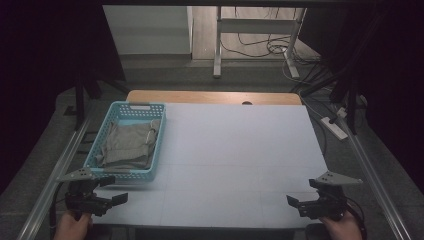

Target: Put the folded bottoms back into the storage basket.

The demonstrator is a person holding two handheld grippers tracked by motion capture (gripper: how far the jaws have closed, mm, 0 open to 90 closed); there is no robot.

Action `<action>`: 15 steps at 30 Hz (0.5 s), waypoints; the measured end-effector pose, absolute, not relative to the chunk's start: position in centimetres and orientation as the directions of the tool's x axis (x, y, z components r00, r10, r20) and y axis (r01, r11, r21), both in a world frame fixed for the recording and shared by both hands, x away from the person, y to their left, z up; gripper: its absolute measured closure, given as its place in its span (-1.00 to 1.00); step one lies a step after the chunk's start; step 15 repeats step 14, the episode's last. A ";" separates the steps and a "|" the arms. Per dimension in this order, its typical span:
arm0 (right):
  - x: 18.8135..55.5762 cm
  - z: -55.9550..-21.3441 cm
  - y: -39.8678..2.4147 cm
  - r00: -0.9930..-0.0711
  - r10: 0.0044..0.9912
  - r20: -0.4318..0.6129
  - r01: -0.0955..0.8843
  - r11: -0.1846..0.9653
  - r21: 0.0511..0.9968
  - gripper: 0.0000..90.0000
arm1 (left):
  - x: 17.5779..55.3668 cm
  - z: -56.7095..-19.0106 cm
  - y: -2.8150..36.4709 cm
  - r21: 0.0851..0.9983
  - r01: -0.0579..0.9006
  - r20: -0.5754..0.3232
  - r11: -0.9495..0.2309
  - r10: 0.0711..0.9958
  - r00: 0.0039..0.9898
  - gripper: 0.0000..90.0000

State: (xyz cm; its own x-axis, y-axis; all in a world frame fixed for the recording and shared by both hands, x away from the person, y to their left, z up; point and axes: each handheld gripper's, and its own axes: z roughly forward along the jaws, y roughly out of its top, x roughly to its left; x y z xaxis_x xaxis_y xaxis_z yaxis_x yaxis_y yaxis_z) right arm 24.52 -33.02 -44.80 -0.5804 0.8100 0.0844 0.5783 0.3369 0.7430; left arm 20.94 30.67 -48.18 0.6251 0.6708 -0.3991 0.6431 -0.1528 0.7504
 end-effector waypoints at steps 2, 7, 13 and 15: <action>24.3 -44.8 -33.2 -0.574 0.815 0.083 0.582 0.334 0.741 -1.00 | 20.9 -48.2 30.7 0.751 0.642 -0.398 -0.153 0.671 0.625 -1.00; 23.7 -44.7 -33.7 -0.548 0.833 0.070 0.599 0.333 0.728 -1.00 | 20.9 -48.2 30.8 0.751 0.644 -0.402 -0.146 0.672 0.622 -1.00; 23.4 -44.8 -33.9 -0.535 0.842 0.067 0.609 0.330 0.721 -1.00 | 20.9 -48.1 30.7 0.753 0.642 -0.401 -0.144 0.672 0.622 -1.00; 23.5 -44.8 -33.9 -0.535 0.842 0.061 0.611 0.336 0.717 -1.00 | 21.0 -48.1 30.7 0.752 0.643 -0.401 -0.146 0.673 0.622 -1.00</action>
